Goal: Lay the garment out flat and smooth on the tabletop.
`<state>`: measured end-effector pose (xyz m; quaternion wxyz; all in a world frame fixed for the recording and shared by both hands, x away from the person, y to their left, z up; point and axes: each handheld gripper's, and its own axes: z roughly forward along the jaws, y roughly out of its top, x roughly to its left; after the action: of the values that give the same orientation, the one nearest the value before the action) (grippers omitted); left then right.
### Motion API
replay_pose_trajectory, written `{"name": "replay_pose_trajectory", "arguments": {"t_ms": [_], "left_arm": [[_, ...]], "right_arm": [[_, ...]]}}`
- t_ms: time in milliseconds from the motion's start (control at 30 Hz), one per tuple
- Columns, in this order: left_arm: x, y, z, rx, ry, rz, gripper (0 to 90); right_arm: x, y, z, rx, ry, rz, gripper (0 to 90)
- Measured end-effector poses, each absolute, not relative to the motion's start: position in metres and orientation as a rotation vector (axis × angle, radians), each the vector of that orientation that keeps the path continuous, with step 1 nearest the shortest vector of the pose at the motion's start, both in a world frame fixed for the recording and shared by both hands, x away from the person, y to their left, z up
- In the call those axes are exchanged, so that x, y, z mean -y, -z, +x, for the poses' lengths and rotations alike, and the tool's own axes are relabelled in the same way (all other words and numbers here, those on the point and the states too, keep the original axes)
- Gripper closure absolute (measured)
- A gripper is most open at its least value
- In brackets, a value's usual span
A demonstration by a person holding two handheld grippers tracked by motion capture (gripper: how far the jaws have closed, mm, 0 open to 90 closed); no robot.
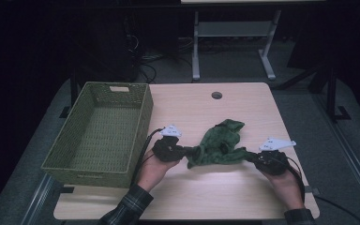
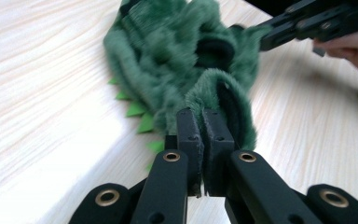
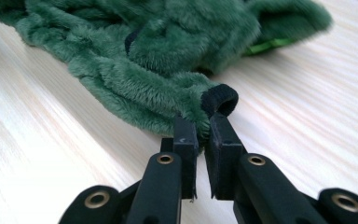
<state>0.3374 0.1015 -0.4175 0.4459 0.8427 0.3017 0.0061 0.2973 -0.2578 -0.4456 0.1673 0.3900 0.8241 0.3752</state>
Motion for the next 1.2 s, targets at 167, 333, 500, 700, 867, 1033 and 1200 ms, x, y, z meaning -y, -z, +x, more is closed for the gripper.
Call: {"name": "replay_pose_trajectory", "arguments": {"t_ms": [167, 333, 500, 700, 867, 1033, 1200], "left_arm": [[-0.105, 0.43, 0.335, -0.777, -0.01, 2.136, 87.6], [-0.102, 0.442, 0.335, -0.796, -0.027, 2.178, 84.3], [-0.108, 0.426, 0.333, -0.816, -0.102, 2.133, 71.0], [-0.106, 0.401, 0.326, -0.755, -0.061, 2.058, 79.6], [-0.088, 0.396, 0.314, -0.671, 0.032, 2.064, 88.0], [-0.067, 0.407, 0.308, -0.639, 0.091, 2.084, 89.0], [-0.055, 0.431, 0.312, -0.663, 0.061, 2.165, 89.6]], "right_arm": [[0.273, 0.448, 0.287, -2.338, -1.055, 1.163, 83.5], [0.276, 0.457, 0.279, -2.387, -1.036, 1.173, 82.0], [0.277, 0.456, 0.277, -2.36, -1.016, 1.176, 68.4], [0.283, 0.443, 0.273, -2.286, -1.072, 1.169, 64.5], [0.277, 0.437, 0.276, -2.314, -1.128, 1.135, 79.9], [0.264, 0.442, 0.285, -2.38, -1.099, 1.097, 87.9], [0.257, 0.451, 0.289, -2.431, -1.051, 1.095, 89.7]]}}
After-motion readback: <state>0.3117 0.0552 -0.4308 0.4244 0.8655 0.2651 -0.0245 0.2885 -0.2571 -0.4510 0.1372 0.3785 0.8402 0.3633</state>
